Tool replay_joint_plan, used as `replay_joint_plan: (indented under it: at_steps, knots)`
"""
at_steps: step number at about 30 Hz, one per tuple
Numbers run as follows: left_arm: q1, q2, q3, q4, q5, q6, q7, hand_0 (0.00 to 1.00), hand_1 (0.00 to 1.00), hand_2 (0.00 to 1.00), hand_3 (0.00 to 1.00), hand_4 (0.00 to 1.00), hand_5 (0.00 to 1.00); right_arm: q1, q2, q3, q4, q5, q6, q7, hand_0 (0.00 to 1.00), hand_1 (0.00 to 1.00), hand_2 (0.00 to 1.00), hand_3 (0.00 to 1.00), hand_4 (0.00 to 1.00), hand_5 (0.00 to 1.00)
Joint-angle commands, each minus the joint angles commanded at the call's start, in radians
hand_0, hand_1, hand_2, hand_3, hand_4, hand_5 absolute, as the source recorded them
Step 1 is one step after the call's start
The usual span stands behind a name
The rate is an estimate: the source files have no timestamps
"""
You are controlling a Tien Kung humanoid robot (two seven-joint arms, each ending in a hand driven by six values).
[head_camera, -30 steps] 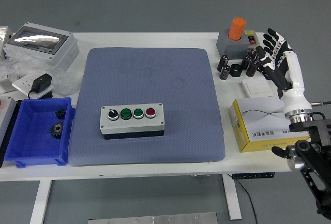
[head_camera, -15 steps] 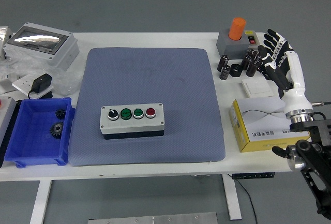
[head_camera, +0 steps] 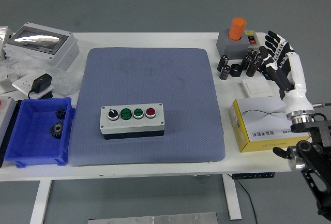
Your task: Pick up the button,place it on the desk,press the button,press the button
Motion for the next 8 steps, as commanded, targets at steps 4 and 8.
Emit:
replay_joint_plan:
  at_steps: [4,8]
  knots:
    - [0.001,0.003,0.003,-0.001,-0.004,0.000,0.004,0.724,0.705,0.689,0.839,0.564,0.854,0.004,-0.001,-0.004,-0.001,0.000,0.000,-0.001,0.872,0.872,0.863,0.866,0.889,0.678]
    - [0.003,0.006,0.003,-0.003,-0.002,-0.001,0.010,0.724,0.705,0.689,0.840,0.565,0.852,0.007,0.001,-0.008,-0.002,-0.001,-0.001,-0.001,0.871,0.869,0.863,0.865,0.890,0.679]
